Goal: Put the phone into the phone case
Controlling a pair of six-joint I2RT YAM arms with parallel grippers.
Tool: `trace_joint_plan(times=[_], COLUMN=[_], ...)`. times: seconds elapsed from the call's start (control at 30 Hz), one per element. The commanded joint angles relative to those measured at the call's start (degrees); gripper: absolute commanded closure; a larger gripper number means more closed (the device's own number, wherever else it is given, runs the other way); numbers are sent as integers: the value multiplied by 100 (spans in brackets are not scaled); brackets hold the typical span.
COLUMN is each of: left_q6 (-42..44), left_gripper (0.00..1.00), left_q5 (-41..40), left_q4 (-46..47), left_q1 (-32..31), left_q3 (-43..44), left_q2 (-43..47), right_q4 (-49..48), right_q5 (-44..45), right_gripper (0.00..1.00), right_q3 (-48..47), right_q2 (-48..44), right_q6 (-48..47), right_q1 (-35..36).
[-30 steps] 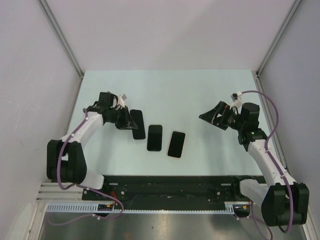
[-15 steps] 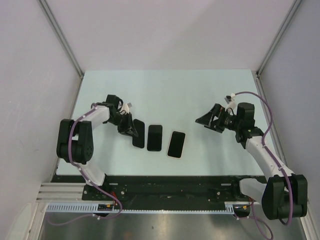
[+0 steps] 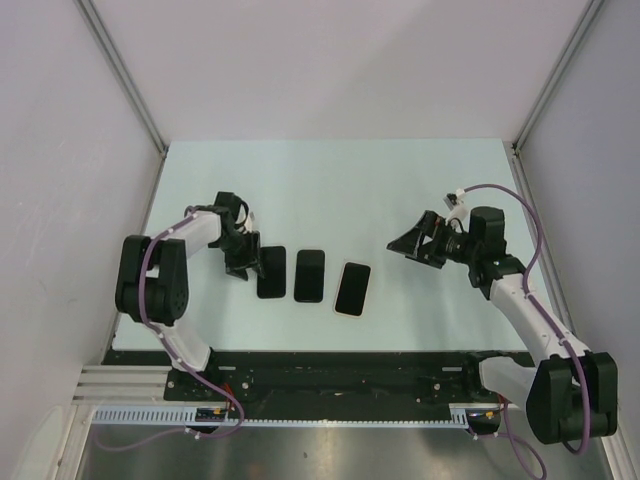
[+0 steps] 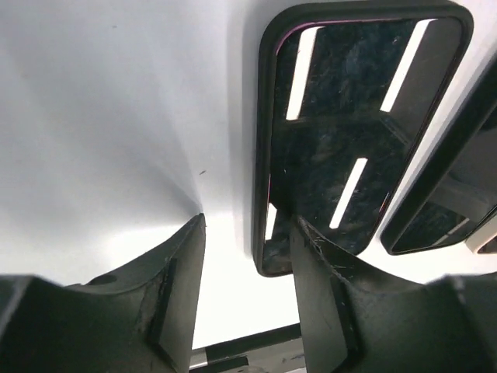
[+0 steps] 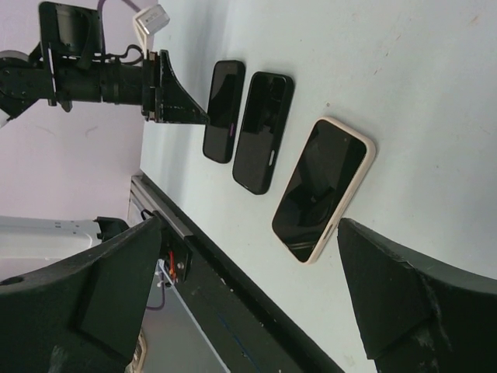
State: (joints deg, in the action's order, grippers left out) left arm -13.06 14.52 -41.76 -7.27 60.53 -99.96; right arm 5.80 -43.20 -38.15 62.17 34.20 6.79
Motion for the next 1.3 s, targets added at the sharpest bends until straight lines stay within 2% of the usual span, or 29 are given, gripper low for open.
trace_joint_plan(times=[0.0,0.03,0.07,0.1,0.17,0.2,0.27,0.4,0.67,1.27], left_q6=[-91,-109,-135,-127,-83,-83,-109,-74,-443,-505], left_gripper=[46,44,30,22,6,4,2,0,0,0], left_q5=[-565,-486,-399,-258,258,453,952,1588,2617,2907], left_q4=[-96,-44,53,263,527,755,984,1494,2426,2497], left_q1=[-3,-3,-3,-3,-12,-12,-12,-12,-20,-82], left_q3=[248,248,240,196,152,108,47,-357,-1438,-1518], left_q2=[696,880,1100,1632,2145,2687,3147,4280,5645,5558], right_q4=[358,482,614,676,790,834,983,1090,1274,1107], right_q5=[338,417,557,645,882,953,1085,1007,1348,1842], right_gripper=[0,0,0,0,0,0,0,0,0,0], right_q3=[-254,-289,-342,-368,-499,-552,-649,-746,-852,-852], right_q2=[-311,-389,-434,-486,-670,-732,-934,-1286,-1893,-2165], right_q6=[-220,-316,-352,-370,-379,-396,-579,-712,-581,-695], right_q1=[147,174,200,252,349,454,534,578,578,525])
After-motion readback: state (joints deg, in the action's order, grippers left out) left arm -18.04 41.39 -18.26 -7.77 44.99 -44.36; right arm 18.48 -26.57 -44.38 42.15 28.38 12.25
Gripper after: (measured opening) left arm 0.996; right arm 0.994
